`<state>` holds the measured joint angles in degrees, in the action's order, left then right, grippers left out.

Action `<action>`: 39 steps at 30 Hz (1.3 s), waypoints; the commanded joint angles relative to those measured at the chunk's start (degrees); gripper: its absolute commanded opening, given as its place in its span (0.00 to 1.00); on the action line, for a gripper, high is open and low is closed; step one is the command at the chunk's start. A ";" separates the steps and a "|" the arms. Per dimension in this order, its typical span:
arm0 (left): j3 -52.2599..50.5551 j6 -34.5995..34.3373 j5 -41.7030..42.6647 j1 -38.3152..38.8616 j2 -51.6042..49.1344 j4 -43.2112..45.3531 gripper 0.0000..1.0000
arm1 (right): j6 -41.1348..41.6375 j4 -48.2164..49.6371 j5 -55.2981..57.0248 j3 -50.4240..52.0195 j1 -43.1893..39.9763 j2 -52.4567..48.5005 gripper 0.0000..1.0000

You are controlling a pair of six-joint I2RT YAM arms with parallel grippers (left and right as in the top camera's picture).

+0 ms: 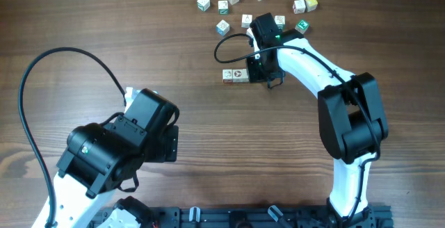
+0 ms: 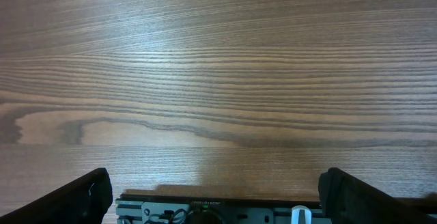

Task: Form a horizontal line

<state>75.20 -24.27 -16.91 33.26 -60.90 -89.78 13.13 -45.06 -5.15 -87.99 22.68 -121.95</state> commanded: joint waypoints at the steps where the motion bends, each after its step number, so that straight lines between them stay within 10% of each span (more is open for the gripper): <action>1: -0.31 0.07 -0.94 -0.22 0.00 0.15 1.00 | -1.09 -0.26 -1.05 0.37 -0.02 -1.29 0.04; 25: -0.31 0.07 -0.94 -0.22 0.00 0.15 1.00 | -1.92 -0.44 -3.56 0.37 -0.04 -1.29 0.05; 39: -0.31 0.07 -0.94 -0.22 0.00 0.13 1.00 | 16.90 -4.20 18.47 0.26 -0.07 -1.09 0.05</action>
<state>75.20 -24.27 -16.91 33.26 -60.90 -89.78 23.53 -48.10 3.07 -87.99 22.68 -121.95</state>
